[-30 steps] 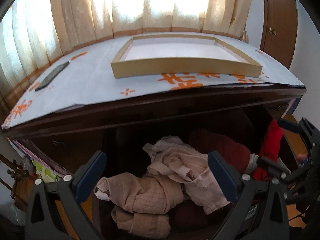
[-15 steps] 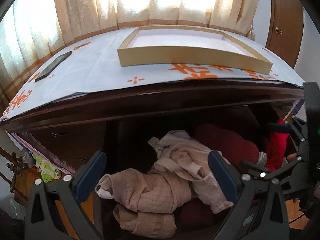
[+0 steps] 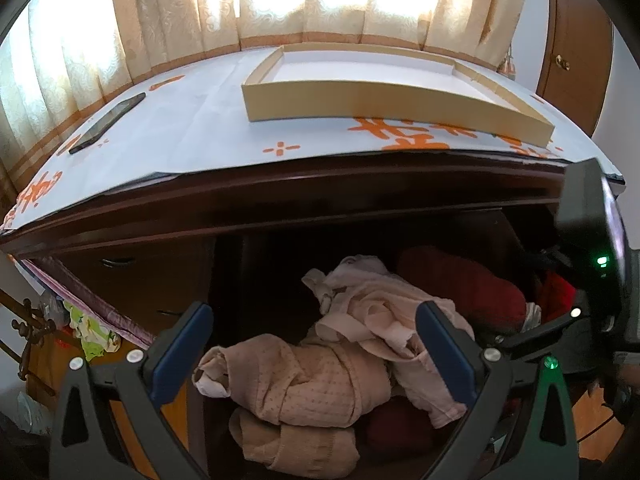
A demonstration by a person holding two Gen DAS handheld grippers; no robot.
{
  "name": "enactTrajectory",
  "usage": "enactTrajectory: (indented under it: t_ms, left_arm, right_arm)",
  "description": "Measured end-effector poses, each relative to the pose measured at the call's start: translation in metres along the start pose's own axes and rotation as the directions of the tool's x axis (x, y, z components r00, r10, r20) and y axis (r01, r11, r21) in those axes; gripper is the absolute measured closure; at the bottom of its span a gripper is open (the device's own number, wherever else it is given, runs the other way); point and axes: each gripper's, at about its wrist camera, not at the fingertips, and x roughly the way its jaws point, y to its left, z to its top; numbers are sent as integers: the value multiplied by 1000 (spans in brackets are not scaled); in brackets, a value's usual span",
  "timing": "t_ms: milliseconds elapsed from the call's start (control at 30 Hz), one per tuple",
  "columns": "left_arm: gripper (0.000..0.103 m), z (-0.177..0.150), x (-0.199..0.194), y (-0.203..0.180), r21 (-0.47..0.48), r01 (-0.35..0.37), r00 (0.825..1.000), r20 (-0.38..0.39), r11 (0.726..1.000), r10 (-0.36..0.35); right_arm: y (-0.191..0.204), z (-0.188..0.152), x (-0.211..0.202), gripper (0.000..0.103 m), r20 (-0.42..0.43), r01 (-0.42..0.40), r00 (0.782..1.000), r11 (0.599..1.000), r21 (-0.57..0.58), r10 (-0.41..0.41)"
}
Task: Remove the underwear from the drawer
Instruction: 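Grasp the pink underwear with the left tool while the right tool grasps the red underwear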
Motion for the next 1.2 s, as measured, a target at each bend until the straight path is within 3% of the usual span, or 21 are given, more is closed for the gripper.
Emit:
enactTrajectory:
  t_ms: [100,167,233,333,433,867,1100,1200]
  left_arm:
    - [0,-1,1,-1,5,6,1000,-3,1000,-6]
    - [0,-1,1,-1,3,18,1000,-7,1000,-18]
    - [0,-1,0,0,-1,33,999,-6,999,-33]
    - [0,-2,0,-1,-3,47,999,-4,999,-47]
    - [0,-3,3,-4,-5,83,996,-17,997,-83]
    - [6,-13,12,-41,34,173,982,-81,984,-170]
    - [25,-13,30,-57,32,208,966,-164,978,-201]
    - [26,-12,38,-60,11,228,955,-198,974,-221]
  right_arm:
    - [0,3,9,24,-47,-27,999,1000,-8,26]
    - [-4,4,16,32,-82,-61,995,998,-1,60]
    - [-8,4,20,47,-98,-121,988,993,15,122]
    - [-10,1,16,60,-68,-153,986,988,9,153]
    - [-10,-5,9,67,-27,-157,987,988,-4,156]
    - [-39,-41,-25,70,149,-190,973,979,75,177]
    - [-53,-50,-35,70,173,-231,962,966,112,210]
    - [-55,-50,-35,70,169,-238,961,964,115,217]
